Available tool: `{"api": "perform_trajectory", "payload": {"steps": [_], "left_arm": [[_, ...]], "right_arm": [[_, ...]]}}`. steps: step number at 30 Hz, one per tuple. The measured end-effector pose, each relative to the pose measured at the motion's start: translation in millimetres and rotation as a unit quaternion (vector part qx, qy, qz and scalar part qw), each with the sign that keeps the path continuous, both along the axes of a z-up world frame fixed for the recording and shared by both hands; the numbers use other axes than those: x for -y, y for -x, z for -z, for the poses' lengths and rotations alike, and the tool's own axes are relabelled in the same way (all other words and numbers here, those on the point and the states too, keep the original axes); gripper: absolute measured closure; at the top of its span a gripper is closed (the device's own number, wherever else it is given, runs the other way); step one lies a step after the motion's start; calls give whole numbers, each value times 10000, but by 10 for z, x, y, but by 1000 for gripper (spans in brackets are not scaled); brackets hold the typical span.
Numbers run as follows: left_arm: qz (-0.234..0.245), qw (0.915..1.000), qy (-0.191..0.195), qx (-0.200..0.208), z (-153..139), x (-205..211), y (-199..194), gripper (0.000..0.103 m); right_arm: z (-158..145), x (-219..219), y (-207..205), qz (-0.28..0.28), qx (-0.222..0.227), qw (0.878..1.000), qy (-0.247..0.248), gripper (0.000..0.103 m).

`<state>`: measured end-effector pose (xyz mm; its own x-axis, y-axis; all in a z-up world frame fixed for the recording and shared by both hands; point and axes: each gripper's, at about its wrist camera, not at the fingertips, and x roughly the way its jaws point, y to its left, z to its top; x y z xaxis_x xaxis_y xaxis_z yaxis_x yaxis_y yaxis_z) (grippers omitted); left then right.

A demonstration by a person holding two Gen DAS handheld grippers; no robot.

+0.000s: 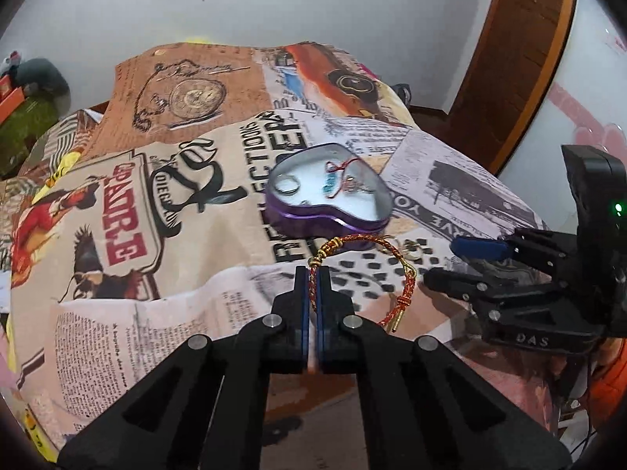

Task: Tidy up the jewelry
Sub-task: 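Grasp the red-gold beaded bracelet with the left gripper while the right grasps a gold ring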

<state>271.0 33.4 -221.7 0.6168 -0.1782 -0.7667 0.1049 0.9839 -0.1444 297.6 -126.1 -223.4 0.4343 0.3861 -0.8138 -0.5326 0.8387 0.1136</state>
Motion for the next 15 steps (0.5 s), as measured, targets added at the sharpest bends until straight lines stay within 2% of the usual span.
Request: {"api": "perform_trajectory", "payload": {"steps": [4, 8, 10, 12, 15], "left_arm": [[-37, 10000, -28, 49, 22, -37, 16, 102], [-21, 9999, -46, 115, 25, -18, 30, 102], [-15, 9999, 13, 117, 21, -15, 38, 102], [-20, 9999, 31, 120, 15, -10, 43, 102], [-31, 9999, 43, 137, -3, -10, 43, 102]], "right_arm": [[-3, -133, -76, -110, 77, 9999, 95, 57], [65, -215, -147, -100, 102, 9996, 263, 71], [81, -233, -125, -140, 175, 9991, 360, 73], [80, -228, -102, -182, 211, 9989, 369, 81], [64, -188, -114, -146, 177, 9993, 297, 86]]}}
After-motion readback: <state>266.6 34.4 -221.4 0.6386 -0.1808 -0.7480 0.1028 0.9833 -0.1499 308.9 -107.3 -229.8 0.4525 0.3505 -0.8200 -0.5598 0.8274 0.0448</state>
